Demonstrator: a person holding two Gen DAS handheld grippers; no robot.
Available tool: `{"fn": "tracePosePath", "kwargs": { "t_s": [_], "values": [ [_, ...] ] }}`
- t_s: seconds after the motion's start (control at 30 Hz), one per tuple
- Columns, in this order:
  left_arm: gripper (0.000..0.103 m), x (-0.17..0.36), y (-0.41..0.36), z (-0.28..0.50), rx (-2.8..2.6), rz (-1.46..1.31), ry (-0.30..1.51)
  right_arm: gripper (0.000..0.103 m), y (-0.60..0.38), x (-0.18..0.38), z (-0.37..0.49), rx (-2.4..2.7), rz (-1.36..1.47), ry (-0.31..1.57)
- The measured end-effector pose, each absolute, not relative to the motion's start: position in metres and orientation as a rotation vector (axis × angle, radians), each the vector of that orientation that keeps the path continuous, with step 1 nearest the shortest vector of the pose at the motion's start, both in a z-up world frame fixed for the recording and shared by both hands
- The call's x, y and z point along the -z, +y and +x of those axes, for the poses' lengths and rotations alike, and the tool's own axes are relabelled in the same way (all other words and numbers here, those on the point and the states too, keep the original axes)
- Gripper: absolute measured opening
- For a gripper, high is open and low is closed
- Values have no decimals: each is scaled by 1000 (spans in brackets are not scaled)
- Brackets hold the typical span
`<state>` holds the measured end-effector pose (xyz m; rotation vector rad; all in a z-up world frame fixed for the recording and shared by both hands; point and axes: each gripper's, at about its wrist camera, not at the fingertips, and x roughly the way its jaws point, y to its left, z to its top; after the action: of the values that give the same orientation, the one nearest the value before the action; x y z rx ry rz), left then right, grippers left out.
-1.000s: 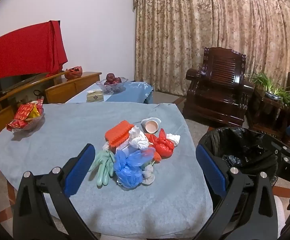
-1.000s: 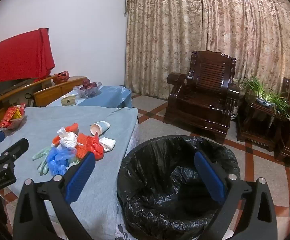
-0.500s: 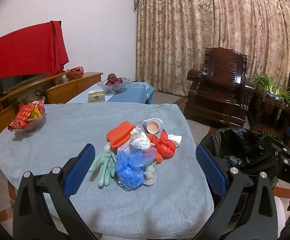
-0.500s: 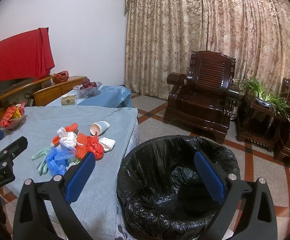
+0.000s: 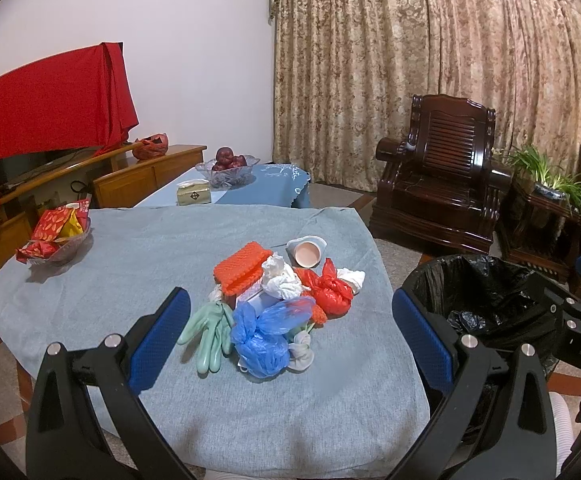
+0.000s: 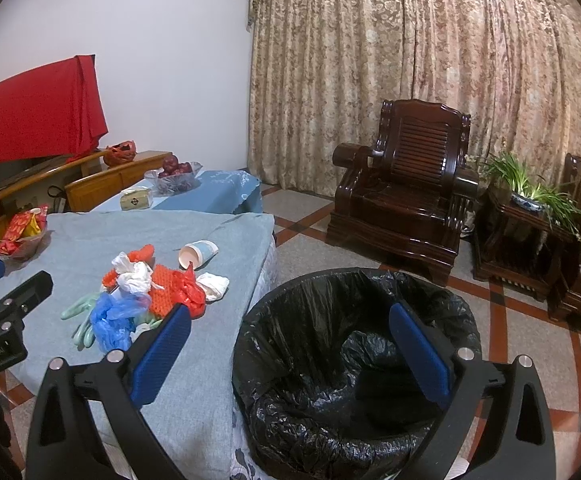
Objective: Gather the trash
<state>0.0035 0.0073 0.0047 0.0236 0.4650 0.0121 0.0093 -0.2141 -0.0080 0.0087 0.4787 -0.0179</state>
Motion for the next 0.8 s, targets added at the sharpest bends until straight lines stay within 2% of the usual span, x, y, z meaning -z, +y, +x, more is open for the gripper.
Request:
{"fn": "tracePosePath", "kwargs": {
  "t_s": [0.8],
  "values": [
    [98, -3, 7, 4, -13, 28, 465, 97, -216, 10, 10, 18, 10, 484]
  ]
}}
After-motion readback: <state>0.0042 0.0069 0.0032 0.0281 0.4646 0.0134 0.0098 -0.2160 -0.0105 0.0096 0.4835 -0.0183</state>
